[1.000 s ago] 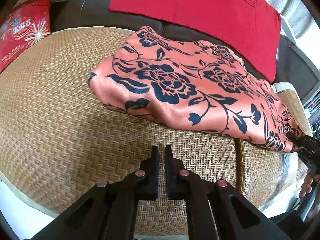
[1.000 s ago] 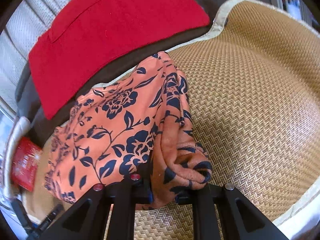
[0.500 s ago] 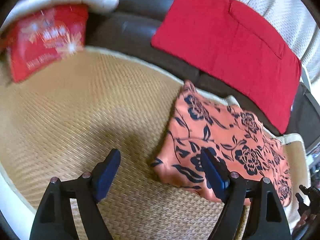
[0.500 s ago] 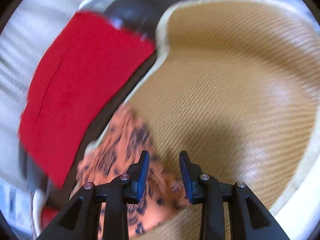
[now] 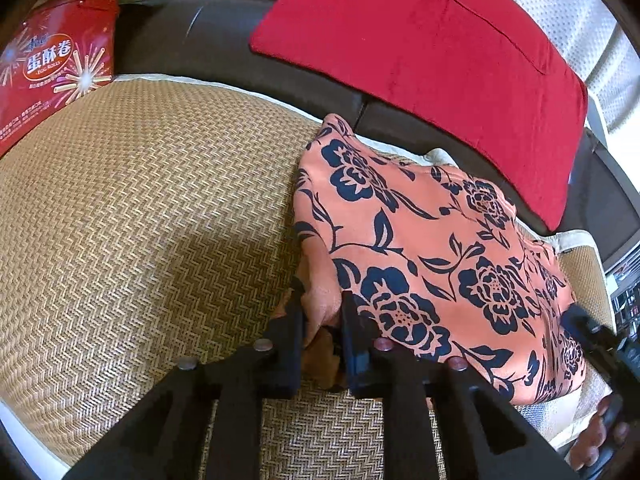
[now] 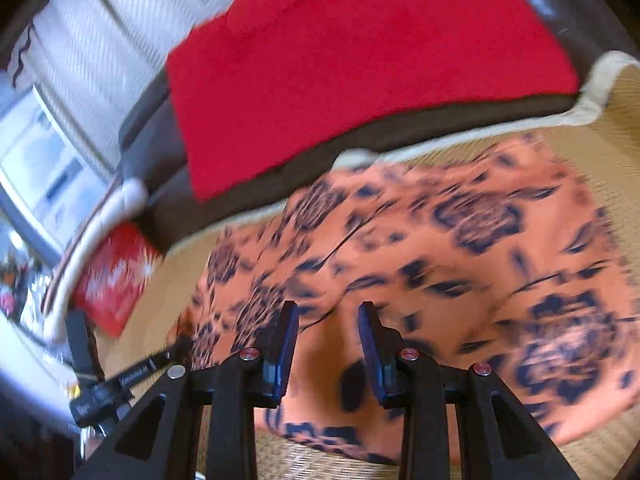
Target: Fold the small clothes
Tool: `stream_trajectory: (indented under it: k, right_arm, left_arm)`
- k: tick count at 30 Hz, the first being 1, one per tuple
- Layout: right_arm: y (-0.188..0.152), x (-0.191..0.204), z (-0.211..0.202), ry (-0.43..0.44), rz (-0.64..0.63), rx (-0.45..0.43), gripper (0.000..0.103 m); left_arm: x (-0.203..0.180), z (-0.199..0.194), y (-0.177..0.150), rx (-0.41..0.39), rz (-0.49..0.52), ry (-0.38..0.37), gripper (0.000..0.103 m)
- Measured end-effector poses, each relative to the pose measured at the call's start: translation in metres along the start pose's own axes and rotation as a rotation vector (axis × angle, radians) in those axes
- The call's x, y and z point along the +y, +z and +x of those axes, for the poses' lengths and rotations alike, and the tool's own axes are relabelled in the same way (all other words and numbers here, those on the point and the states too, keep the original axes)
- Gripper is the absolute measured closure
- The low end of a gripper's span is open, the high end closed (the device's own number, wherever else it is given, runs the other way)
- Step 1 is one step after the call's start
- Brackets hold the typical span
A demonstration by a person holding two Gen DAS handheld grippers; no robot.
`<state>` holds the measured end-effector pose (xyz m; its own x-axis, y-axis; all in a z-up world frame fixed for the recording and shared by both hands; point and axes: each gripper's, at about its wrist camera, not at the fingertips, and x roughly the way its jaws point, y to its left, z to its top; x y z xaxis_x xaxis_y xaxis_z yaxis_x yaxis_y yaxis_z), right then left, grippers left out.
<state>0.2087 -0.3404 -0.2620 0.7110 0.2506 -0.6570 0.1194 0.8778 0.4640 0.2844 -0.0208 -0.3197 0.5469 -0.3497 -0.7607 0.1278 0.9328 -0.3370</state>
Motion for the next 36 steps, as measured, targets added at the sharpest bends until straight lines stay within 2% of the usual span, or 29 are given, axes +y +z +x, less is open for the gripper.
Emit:
stream_trajectory:
  k: [2,4,7,10,12,14,16,18,19,22,24,25,31,35,36]
  right_arm:
    - [-0.006,0.007,0.016,-0.004,-0.025,0.071,0.069]
    - [-0.020,0.006,0.036,-0.039,-0.048,0.196,0.068]
    - [-0.026,-0.001,0.035,-0.017,-0.080,0.248,0.069]
    - [-0.035,-0.018,0.026,0.028,-0.050,0.293,0.077]
    - [-0.036,-0.036,0.024,0.058,-0.002,0.310,0.090]
    - [-0.034,-0.050,0.020,0.106,0.059,0.311,0.092]
    - [-0.030,-0.051,0.020,0.102,0.050,0.300,0.092]
    - [-0.028,-0.035,0.009,0.044,-0.031,0.243,0.087]
    - [-0.026,-0.026,0.002,0.016,-0.079,0.186,0.086]
    - [-0.021,-0.004,-0.011,0.017,-0.146,0.076,0.086]
    - [-0.016,0.005,-0.010,0.011,-0.162,0.041,0.086]
    - [-0.014,0.009,-0.008,0.006,-0.162,0.033,0.086]
    - [-0.010,0.035,0.025,-0.022,-0.156,0.069,0.086]
    - [-0.022,0.036,0.058,-0.069,-0.158,0.182,0.084]
    - [-0.023,0.036,0.059,-0.065,-0.159,0.175,0.084]
  left_arm:
    - [0.001,-0.005,-0.003,0.000,0.011,0.013,0.091]
    - [0.001,-0.010,-0.010,0.008,0.043,0.046,0.092]
    - [-0.001,-0.014,-0.025,0.046,0.082,0.065,0.092]
    - [-0.007,-0.017,-0.038,0.057,0.133,0.091,0.092]
    - [-0.007,-0.018,-0.039,0.057,0.141,0.091,0.092]
    - [0.005,-0.021,-0.035,0.061,0.075,0.058,0.091]
    - [0.012,-0.027,-0.030,0.047,0.037,0.060,0.089]
    - [0.010,-0.036,-0.027,0.005,0.049,0.106,0.085]
    - [0.008,-0.041,-0.027,-0.016,0.064,0.130,0.085]
    - [-0.003,-0.052,-0.027,-0.081,0.134,0.233,0.080]
    - [-0.006,-0.056,-0.025,-0.108,0.167,0.286,0.067]
    - [-0.006,-0.057,-0.024,-0.115,0.170,0.296,0.064]
    - [-0.008,-0.049,-0.019,-0.113,0.176,0.337,0.063]
    - [-0.012,-0.049,-0.018,-0.125,0.193,0.357,0.063]
    - [-0.013,-0.049,-0.018,-0.128,0.196,0.361,0.063]
